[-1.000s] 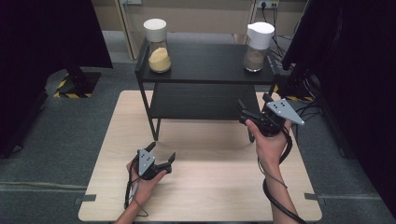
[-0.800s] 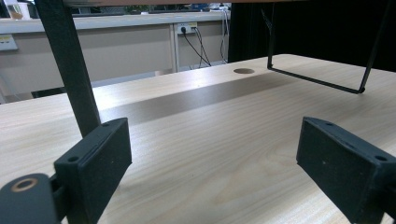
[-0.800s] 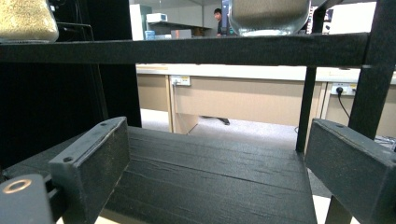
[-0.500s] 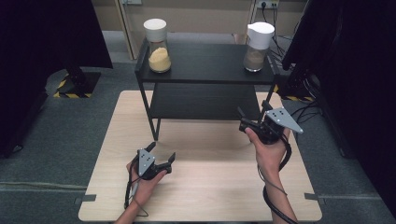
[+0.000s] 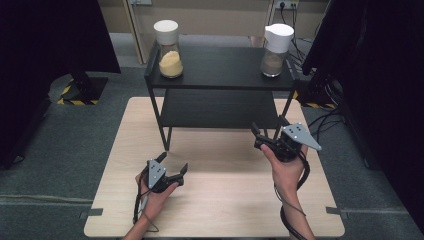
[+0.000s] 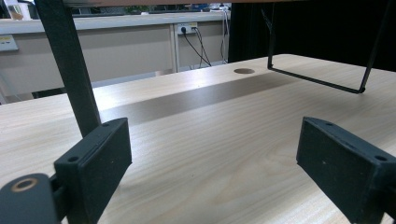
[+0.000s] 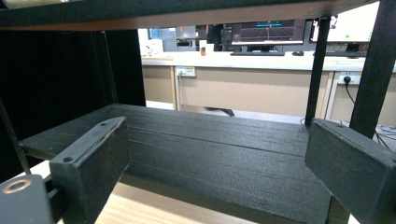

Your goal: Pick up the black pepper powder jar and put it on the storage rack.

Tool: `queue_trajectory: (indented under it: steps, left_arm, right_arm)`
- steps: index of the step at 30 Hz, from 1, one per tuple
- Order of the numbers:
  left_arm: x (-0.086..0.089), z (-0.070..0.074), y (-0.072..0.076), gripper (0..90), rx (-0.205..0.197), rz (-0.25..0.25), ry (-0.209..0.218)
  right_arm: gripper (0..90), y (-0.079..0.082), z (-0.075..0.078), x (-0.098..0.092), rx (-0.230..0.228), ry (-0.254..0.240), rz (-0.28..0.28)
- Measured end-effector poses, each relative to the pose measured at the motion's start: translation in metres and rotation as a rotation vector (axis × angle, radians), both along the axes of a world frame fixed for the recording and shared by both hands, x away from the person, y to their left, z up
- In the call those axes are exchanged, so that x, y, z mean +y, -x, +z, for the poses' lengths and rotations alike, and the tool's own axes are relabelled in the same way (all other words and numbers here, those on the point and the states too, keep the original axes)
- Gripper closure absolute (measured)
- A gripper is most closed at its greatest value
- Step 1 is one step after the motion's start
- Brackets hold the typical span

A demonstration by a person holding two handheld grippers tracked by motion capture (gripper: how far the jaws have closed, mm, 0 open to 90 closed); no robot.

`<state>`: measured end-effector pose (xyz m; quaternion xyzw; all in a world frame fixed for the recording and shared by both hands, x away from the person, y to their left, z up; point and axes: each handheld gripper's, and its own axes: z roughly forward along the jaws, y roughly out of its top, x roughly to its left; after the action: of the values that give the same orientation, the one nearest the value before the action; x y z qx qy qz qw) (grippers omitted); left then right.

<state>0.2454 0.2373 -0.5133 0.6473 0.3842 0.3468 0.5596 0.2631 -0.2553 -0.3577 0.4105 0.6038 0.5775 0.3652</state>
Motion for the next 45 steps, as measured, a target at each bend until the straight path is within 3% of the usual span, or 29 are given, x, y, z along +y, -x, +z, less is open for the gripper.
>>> queue_trajectory:
  steps: [33,45]
  left_arm:
    - [0.0,0.0,0.0,9.9,0.0,0.001,-0.001]
    - [0.0,0.0,0.0,9.9,0.0,0.002,0.002]
  right_arm:
    - [7.1,0.014,-0.052,-0.006,0.1,0.017,0.018]
    - [7.1,0.021,-0.076,-0.01,0.162,0.027,0.009]
